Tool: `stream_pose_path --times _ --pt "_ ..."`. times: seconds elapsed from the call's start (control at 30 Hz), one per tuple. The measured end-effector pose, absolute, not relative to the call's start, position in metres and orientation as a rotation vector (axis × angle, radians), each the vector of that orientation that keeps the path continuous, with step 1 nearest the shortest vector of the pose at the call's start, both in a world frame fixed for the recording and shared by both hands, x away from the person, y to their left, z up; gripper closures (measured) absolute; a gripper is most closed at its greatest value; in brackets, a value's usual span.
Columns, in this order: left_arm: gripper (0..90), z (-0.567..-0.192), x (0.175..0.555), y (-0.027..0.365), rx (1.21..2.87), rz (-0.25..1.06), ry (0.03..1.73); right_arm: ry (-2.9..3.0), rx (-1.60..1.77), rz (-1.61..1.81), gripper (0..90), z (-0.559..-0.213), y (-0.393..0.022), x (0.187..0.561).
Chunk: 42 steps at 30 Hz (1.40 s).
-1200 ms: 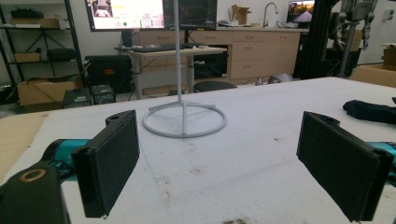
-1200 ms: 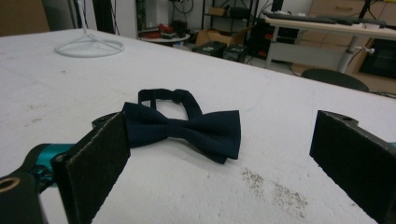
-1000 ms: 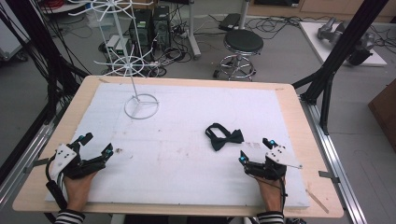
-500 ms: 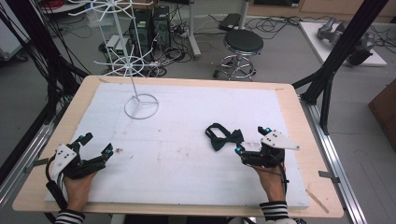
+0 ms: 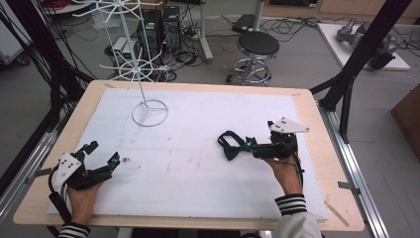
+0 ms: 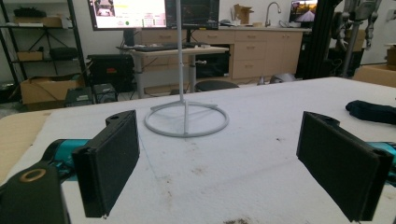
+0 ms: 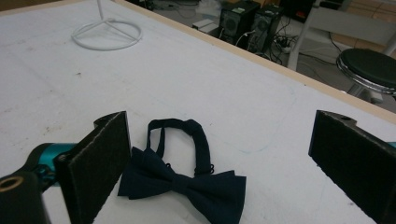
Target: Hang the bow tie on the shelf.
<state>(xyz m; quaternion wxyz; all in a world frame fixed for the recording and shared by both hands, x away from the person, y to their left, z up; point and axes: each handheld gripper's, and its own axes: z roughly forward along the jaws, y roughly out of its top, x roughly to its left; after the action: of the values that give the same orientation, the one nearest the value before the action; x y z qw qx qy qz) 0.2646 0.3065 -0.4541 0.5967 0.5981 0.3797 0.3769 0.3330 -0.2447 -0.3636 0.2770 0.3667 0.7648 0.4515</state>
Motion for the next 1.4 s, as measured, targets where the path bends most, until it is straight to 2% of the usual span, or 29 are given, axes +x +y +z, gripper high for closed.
stream_pose_path --times 0.8,1.23,1.27,1.4 --pt "13.7 -0.454 0.265 0.307 1.391 0.869 0.88 2.288 0.988 1.035 6.6 -0.354 -0.217 0.39" --pt "13.7 -0.454 0.265 0.307 1.392 0.869 0.879 2.453 1.013 0.884 6.7 -0.373 -0.205 0.415" --pt "13.7 -0.454 0.265 0.307 1.391 0.869 0.879 2.463 1.0 0.871 13.6 -0.376 -0.203 0.418" --pt "13.7 -0.454 0.265 0.307 1.39 0.866 0.88 2.494 1.03 0.877 14.8 -0.383 -0.203 0.425"
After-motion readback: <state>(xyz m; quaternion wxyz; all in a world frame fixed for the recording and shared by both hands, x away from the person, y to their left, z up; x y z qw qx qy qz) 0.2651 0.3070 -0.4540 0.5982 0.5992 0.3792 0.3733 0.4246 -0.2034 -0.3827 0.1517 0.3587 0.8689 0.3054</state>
